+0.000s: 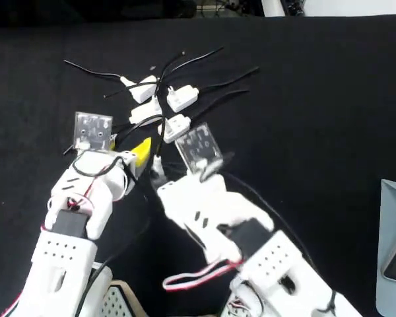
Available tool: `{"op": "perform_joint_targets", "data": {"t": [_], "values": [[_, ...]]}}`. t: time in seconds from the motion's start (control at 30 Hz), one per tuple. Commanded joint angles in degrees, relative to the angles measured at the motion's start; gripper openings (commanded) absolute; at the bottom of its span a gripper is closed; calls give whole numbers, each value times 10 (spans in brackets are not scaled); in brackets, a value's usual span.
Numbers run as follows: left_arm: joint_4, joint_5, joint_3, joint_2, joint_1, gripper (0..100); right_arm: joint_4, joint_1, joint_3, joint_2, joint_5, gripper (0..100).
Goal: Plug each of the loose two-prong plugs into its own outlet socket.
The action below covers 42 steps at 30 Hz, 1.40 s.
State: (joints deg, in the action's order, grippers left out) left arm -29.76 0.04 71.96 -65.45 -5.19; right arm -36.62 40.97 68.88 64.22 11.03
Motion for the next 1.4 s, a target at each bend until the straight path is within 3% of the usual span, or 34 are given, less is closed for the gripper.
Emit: {"op": "perform_joint_targets", "data": {"t": [0.0, 0.13, 0.4, 0.6, 0.8, 1.03, 1.2, 1.37], "values": [[-6, -4, -50, 30, -36, 255, -4, 18, 12, 60, 5, 11], [-54, -6, -50, -25, -87, 255, -4, 16, 22, 66, 5, 11], [-107, -54, 0, -206, -95, 255, -8, 15, 22, 67, 5, 11], [-108, -52, 14, -226, -90, 255, -11, 10, 22, 67, 5, 11], [-140, -49, 13, -221, -63, 278, -25, -148, 4, 67, 3, 12], [-271, -1, -93, -96, -67, 355, 29, -320, 5, 65, 6, 13], [-356, 38, -206, 69, -121, 370, 61, -366, 2, 53, 55, 13], [-380, 124, -280, 229, -195, 370, 123, -406, 0, -13, 103, 13]]}}
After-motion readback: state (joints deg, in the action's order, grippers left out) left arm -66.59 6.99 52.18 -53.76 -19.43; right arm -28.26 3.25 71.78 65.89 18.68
